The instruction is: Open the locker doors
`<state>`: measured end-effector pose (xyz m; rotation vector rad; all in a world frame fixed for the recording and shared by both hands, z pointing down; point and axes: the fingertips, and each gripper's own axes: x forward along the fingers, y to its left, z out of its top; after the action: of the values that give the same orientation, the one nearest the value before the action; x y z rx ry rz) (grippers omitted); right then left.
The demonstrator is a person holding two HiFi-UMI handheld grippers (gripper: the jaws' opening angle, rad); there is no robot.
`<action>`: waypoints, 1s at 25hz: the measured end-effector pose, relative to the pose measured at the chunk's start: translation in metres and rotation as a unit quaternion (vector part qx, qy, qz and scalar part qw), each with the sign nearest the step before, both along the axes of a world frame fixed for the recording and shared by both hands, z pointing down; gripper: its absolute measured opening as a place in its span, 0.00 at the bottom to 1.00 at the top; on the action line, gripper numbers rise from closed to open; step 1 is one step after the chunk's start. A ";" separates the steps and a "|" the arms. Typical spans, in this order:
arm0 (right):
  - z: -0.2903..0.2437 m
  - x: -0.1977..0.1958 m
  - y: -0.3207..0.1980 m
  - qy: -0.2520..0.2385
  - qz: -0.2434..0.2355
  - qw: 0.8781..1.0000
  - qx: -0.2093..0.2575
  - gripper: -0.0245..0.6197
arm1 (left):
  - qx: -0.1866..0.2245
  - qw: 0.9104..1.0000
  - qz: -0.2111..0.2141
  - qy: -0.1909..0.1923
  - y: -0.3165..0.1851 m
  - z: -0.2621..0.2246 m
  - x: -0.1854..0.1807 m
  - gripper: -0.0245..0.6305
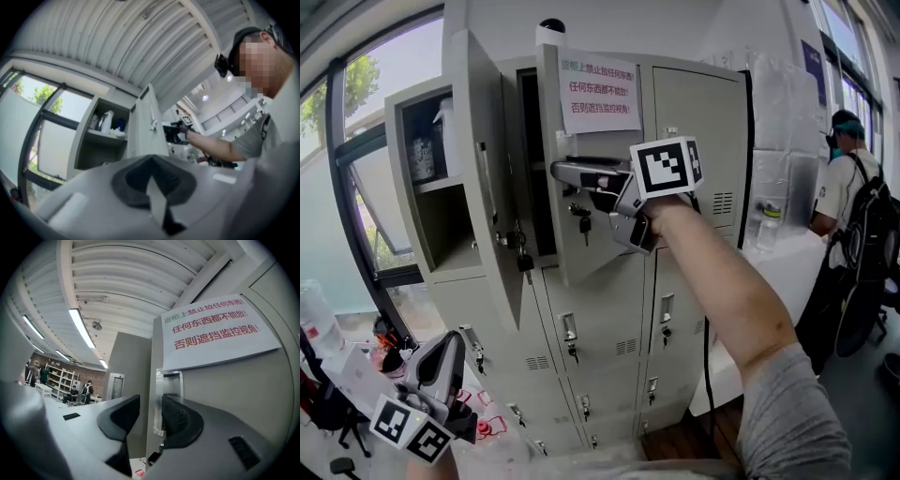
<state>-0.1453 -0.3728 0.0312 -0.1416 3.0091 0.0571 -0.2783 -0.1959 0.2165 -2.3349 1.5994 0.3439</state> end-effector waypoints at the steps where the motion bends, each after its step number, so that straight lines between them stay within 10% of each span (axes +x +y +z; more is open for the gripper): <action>1: -0.001 0.005 0.004 -0.001 -0.010 1.000 0.000 0.24 | 0.002 1.000 -0.004 -0.002 0.003 -0.002 0.006 0.04; 25: -0.008 0.152 0.046 -0.018 -0.155 0.988 -0.005 0.24 | 0.008 1.000 -0.015 -0.002 0.020 -0.019 0.144 0.04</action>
<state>0.0063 -0.3267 0.0230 0.3206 2.9560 0.0088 -0.1346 -0.1759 0.1979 -2.2953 1.6231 0.3446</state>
